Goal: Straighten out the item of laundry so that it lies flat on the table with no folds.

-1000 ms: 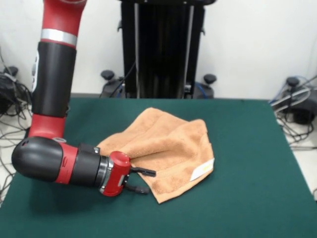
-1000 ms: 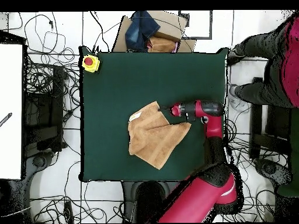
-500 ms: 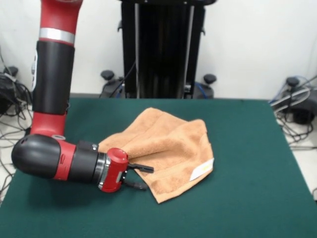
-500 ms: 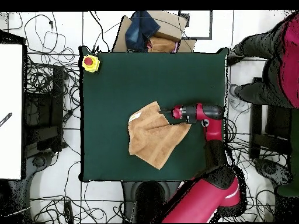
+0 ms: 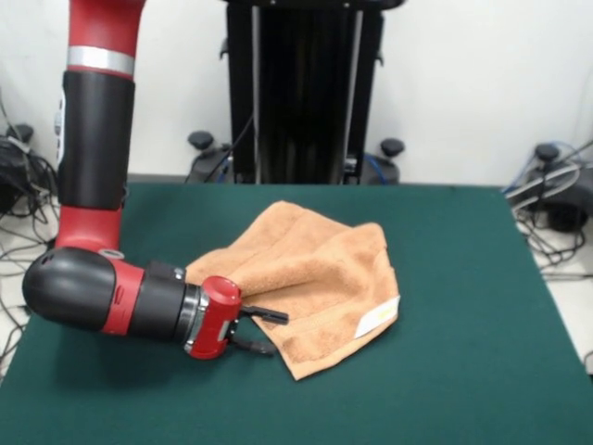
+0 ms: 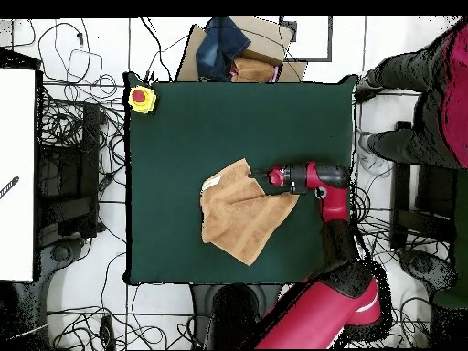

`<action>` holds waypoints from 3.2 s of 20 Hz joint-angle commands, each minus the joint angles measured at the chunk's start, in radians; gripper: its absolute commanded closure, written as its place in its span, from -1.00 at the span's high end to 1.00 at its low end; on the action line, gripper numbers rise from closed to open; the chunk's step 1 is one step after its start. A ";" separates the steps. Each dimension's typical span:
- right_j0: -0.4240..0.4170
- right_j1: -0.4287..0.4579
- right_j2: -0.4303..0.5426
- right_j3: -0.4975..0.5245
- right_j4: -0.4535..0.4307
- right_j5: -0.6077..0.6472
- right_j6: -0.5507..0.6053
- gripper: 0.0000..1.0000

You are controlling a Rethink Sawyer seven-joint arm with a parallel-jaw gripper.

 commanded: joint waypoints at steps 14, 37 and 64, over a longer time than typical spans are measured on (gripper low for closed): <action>0.001 0.244 -0.215 -0.009 -0.197 -0.490 0.072 1.00; -0.034 0.303 -0.145 -0.032 -0.130 -0.521 0.006 -1.00; -0.023 0.109 -0.173 0.178 -0.223 -0.859 0.149 -1.00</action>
